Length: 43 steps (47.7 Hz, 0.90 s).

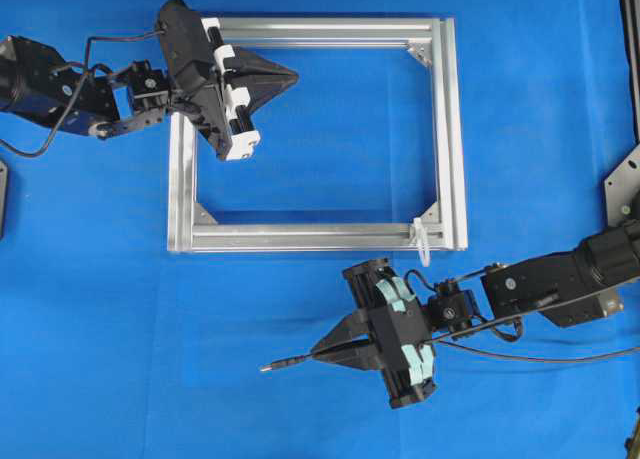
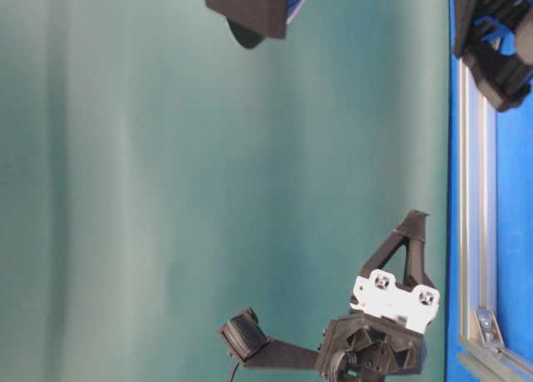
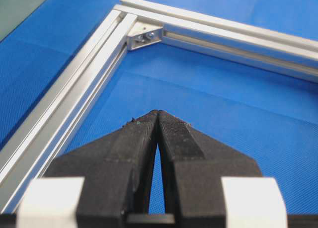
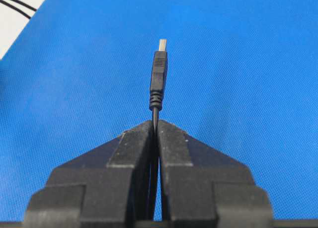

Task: Insert the wire through the string loop located on the right side.

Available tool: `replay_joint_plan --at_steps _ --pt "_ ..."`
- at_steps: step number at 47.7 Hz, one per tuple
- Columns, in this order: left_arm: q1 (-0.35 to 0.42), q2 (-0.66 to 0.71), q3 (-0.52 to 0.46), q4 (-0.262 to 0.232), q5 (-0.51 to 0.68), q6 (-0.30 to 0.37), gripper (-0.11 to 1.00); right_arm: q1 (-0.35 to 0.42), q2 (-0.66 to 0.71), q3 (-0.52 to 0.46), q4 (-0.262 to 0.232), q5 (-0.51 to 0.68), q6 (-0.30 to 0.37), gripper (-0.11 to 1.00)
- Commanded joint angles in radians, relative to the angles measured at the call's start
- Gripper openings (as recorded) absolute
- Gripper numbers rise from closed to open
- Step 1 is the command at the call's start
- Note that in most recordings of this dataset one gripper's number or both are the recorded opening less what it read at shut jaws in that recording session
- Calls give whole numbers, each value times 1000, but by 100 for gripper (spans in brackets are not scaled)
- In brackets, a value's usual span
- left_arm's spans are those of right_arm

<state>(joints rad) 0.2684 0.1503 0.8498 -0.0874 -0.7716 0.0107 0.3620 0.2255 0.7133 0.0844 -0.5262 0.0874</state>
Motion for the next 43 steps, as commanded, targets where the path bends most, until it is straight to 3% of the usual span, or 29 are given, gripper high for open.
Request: replay_joint_plan --at_steps 1,18,43 --pt "2 -35 -8 2 -6 0 0 5 -38 -9 2 -6 0 -4" --pt "2 -35 -9 2 -6 0 0 25 -132 144 38 -20 5 -4" --pt "2 -37 -5 2 -6 0 0 54 -443 532 95 -29 8 -4"
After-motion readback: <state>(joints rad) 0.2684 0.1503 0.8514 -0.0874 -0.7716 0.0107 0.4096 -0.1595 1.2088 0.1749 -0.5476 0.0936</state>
